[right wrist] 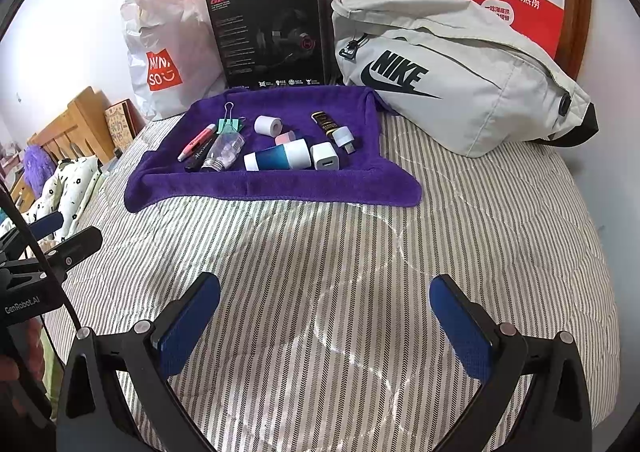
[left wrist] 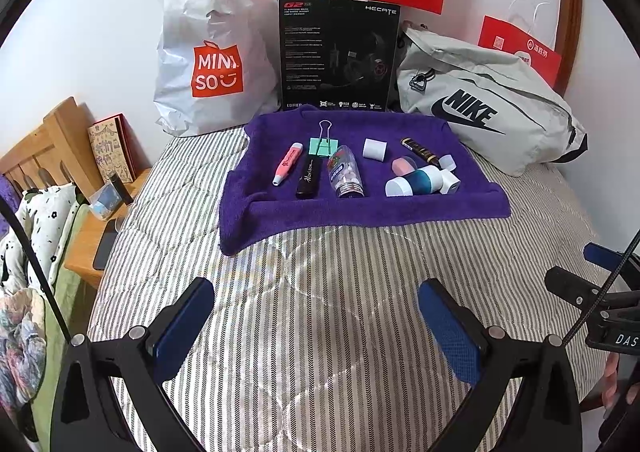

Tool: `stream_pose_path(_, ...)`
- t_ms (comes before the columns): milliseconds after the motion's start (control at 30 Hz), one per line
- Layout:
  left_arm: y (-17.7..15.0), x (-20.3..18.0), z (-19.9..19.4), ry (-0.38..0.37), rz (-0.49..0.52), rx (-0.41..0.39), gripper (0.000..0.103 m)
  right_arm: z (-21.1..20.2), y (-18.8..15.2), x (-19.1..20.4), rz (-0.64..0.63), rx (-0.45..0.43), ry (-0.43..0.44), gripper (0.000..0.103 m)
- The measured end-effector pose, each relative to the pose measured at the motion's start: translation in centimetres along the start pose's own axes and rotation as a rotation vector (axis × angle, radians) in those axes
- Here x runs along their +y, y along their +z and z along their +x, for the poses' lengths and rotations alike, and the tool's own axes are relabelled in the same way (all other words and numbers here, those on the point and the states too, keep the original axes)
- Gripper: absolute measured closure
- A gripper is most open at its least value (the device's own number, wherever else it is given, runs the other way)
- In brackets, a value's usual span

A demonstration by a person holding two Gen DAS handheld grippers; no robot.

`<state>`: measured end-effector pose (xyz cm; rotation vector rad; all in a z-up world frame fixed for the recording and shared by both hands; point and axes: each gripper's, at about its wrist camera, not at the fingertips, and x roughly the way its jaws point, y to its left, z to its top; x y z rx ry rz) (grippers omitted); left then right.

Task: Organize rigid objects

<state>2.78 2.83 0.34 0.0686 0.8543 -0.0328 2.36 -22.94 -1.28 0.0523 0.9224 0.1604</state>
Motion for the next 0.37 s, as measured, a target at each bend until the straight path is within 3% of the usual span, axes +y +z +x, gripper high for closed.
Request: stream_pose_path(367, -0.02, -0.07, 0.16, -0.003, 0.014, 0.004, 0.000, 0.03, -0.04, -0.04, 0.001, 0.002, 0.001, 0.000)
